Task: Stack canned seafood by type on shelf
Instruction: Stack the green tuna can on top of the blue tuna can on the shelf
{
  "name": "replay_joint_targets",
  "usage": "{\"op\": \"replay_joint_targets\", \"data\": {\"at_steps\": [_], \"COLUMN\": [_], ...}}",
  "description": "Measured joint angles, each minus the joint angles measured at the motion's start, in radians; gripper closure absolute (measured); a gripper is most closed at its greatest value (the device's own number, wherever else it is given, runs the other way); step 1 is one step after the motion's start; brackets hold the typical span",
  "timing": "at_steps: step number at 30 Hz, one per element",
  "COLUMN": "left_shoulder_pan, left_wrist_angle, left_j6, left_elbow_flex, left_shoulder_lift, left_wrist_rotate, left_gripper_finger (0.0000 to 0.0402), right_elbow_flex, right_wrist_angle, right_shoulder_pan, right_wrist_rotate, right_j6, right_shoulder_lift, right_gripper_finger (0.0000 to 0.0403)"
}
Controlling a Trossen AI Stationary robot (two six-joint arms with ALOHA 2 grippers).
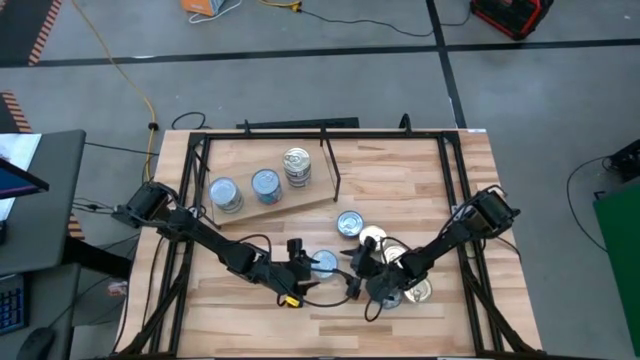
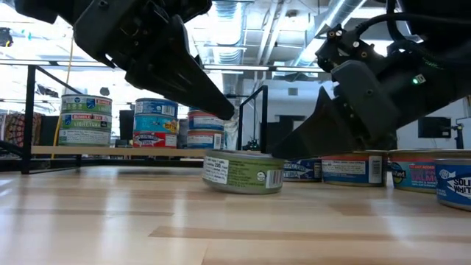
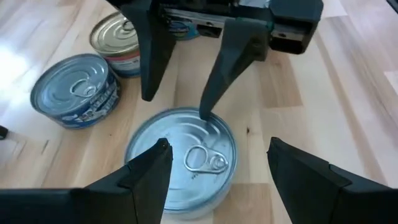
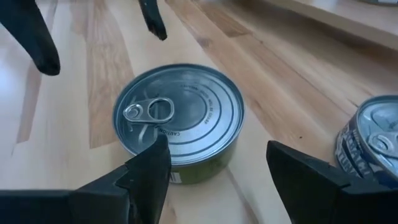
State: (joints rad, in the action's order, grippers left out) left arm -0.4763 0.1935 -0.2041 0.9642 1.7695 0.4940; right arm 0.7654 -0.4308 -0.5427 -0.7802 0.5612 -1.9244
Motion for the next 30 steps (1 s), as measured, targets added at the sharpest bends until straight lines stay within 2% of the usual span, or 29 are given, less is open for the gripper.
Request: {"op": "replay_joint_targets", "data": {"at_steps": [11,18,23,30], "left_shoulder_pan": [0.000,-0.007,-0.001,0.005], "left_wrist_angle": [-0.004,0.058,0.027,0.013], "left_j6": [-0.002,0.039,-0.045,-0.116], "left_elbow_flex": [0.002,0.003,0.003,0.003], "left_shoulder_lift": [-0.001,-0.001,-0.001,-0.001], "left_wrist_rotate": [0.011,0.062,0.023,0.054], "left_gripper_finger": [0.0150,0.0150,0.0150,0.0150], "right_elbow_flex": [-0.003,-0.003,-0.003,-0.003], "right_wrist_angle": [0.031,0.026,0.022,0.020], "right_shoulder_pan": [-0.015,-0.014,-0.014,-0.014], "right_wrist_rotate": [0.016,0.014,0.014,0.017], "right_j6": [-0.017,-0.005,0.001,-0.024], "right_shoulder_lift": [-0.003,-0.003,-0.003,-0.005], "right_gripper_finger": [0.0112,0.0112,0.0112,0.0112]}}
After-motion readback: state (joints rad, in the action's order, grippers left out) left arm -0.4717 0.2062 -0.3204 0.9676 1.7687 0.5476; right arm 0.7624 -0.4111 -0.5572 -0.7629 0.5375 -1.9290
